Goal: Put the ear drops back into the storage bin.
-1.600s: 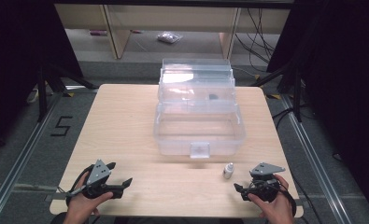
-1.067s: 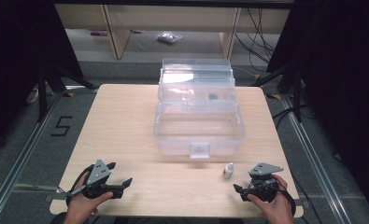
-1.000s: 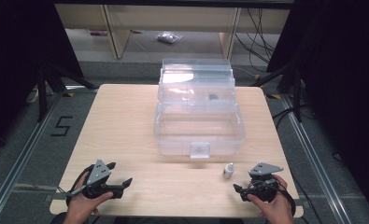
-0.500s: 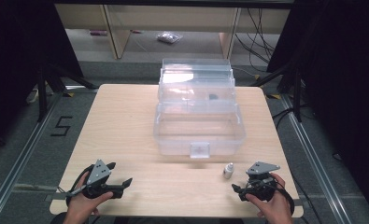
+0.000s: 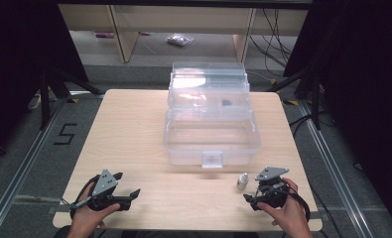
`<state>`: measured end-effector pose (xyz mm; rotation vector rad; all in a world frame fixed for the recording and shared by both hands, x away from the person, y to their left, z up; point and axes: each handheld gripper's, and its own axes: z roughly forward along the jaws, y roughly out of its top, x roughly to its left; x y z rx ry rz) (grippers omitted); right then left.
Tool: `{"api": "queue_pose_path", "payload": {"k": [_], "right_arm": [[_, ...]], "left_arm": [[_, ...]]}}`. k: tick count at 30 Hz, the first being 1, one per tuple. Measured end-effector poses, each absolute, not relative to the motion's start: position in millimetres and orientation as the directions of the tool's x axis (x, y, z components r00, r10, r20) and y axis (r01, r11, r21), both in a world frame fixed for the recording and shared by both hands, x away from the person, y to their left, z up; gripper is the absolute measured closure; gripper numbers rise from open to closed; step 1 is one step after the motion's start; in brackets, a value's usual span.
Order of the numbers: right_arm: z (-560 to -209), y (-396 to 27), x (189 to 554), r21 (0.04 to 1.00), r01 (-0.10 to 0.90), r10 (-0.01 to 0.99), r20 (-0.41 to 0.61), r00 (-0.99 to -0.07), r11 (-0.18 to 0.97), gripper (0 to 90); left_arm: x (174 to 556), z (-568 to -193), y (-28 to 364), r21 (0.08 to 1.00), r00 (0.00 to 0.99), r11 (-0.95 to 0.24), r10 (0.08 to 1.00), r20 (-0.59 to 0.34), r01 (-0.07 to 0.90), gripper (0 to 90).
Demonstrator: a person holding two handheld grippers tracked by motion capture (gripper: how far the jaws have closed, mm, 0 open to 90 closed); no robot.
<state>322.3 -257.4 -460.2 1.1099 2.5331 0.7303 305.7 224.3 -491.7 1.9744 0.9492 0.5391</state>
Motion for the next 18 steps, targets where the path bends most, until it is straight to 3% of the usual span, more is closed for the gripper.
{"api": "queue_pose_path", "payload": {"k": [18], "right_arm": [[-452.4, -238.9, 356.5, 0.435, 0.577, 0.672, -0.093, -0.735, 0.691, 32.0]], "left_arm": [[305.3, -491.6, 224.5, 0.844, 0.615, -0.341, 0.788, 0.016, 0.415, 15.5]]}}
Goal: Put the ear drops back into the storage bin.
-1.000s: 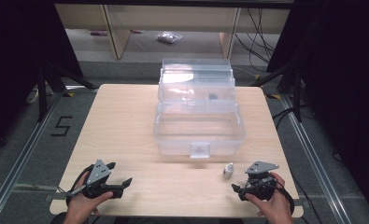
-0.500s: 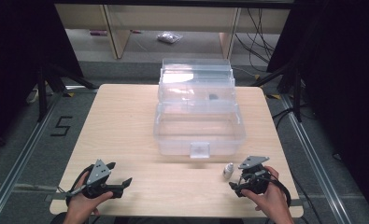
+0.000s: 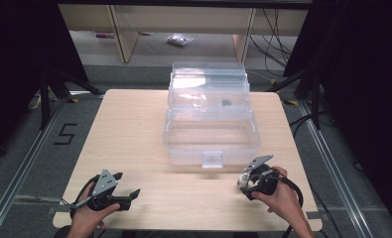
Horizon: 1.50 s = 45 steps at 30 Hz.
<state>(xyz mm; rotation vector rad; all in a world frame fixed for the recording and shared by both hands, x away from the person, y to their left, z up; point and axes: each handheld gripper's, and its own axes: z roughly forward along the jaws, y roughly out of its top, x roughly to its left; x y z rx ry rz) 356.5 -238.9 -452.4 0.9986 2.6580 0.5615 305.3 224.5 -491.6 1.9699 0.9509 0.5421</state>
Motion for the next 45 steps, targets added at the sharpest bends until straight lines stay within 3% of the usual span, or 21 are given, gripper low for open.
{"api": "queue_pose_path", "payload": {"k": [13, 45], "right_arm": [[-451.2, -224.8, 372.2, 0.345, 0.589, 0.646, -0.070, -0.760, 0.731, 37.4], [-460.8, -214.7, 388.9, 0.272, 0.534, 0.574, -0.094, -0.813, 0.801, 56.3]], "left_arm": [[305.4, -491.6, 224.5, 0.844, 0.615, -0.340, 0.788, 0.015, 0.415, 15.5], [305.7, -491.1, 225.5, 0.840, 0.614, -0.350, 0.789, 0.025, 0.415, 15.4]]}}
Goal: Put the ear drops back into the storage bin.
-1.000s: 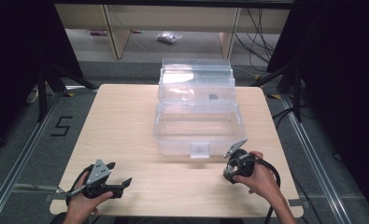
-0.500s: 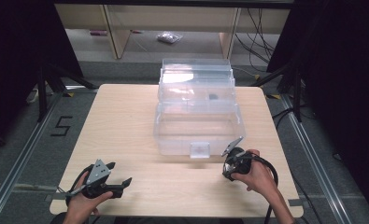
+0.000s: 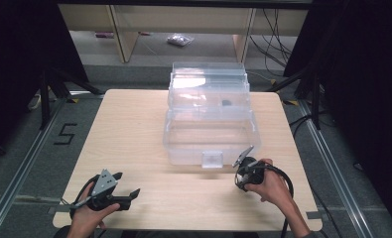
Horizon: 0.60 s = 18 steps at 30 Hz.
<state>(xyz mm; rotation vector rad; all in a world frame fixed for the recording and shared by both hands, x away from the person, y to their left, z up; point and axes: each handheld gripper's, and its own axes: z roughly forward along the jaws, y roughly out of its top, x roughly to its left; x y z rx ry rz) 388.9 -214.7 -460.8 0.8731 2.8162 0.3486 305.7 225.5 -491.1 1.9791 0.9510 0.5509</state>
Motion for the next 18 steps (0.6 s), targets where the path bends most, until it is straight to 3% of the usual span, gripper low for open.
{"api": "queue_pose_path", "payload": {"k": [18], "right_arm": [[-442.9, -213.3, 386.7, 0.315, 0.517, 0.565, -0.079, -0.821, 0.796, 59.9]], "left_arm": [[305.4, -491.2, 225.0, 0.843, 0.615, -0.343, 0.788, 0.018, 0.415, 15.5]]}}
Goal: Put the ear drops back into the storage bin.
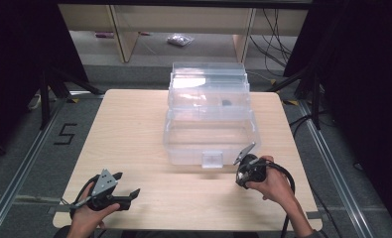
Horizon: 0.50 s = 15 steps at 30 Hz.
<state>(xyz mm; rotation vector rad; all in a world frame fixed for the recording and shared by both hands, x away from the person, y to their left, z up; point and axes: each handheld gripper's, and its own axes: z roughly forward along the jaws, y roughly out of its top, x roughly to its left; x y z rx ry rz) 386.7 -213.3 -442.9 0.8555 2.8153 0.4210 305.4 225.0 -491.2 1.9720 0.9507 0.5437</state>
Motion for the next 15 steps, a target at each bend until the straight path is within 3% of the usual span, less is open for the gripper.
{"api": "queue_pose_path", "payload": {"k": [6, 7, 15], "right_arm": [[-432.3, -214.2, 387.5, 0.330, 0.519, 0.570, -0.074, -0.819, 0.789, 60.0], [-428.7, -216.1, 391.1, 0.337, 0.477, 0.535, -0.103, -0.839, 0.812, 60.0], [-413.8, -215.6, 392.4, 0.343, 0.506, 0.558, -0.068, -0.827, 0.792, 60.0]], "left_arm": [[305.5, -491.2, 225.1, 0.843, 0.616, -0.343, 0.788, 0.017, 0.415, 15.5], [305.4, -491.5, 224.6, 0.845, 0.615, -0.338, 0.789, 0.014, 0.415, 15.5], [305.6, -491.6, 224.5, 0.844, 0.615, -0.340, 0.788, 0.015, 0.415, 15.5]]}}
